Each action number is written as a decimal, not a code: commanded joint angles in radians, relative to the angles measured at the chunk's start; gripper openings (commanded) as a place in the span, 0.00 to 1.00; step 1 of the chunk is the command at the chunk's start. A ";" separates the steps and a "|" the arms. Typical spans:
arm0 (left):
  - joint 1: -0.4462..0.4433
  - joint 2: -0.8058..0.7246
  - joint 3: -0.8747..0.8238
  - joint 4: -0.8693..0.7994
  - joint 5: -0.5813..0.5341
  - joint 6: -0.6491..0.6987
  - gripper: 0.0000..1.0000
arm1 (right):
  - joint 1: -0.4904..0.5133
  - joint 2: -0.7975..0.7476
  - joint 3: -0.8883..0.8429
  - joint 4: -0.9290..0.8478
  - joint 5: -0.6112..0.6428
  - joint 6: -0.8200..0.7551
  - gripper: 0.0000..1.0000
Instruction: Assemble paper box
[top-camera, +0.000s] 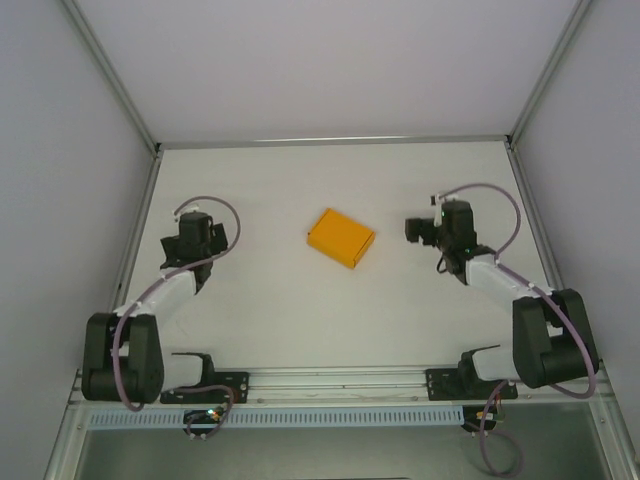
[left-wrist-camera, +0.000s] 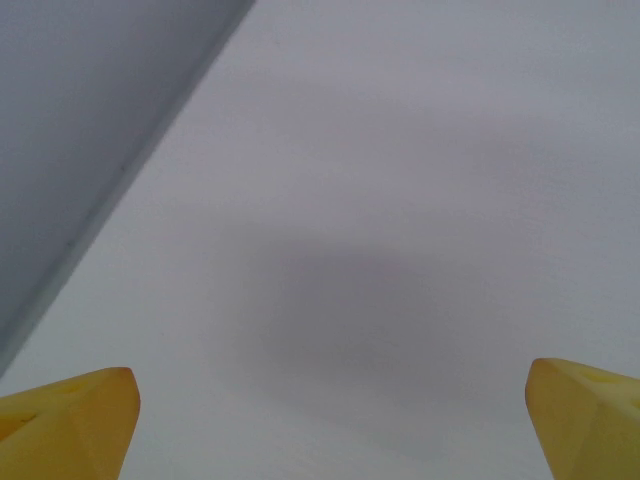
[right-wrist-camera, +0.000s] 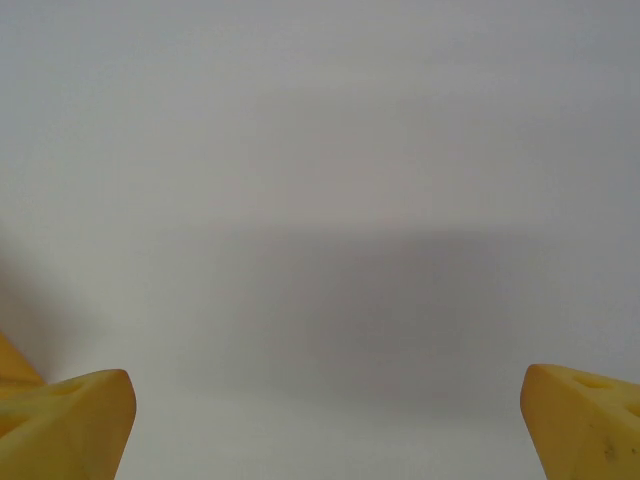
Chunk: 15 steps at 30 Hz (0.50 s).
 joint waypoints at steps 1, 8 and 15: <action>0.013 0.034 -0.108 0.447 -0.017 0.168 1.00 | -0.004 -0.010 -0.075 0.311 0.064 -0.087 1.00; 0.053 0.291 -0.202 0.837 0.169 0.212 1.00 | -0.065 0.249 -0.290 0.982 -0.030 -0.097 0.99; 0.121 0.270 -0.198 0.786 0.253 0.144 1.00 | -0.115 0.195 -0.193 0.706 -0.038 -0.035 0.99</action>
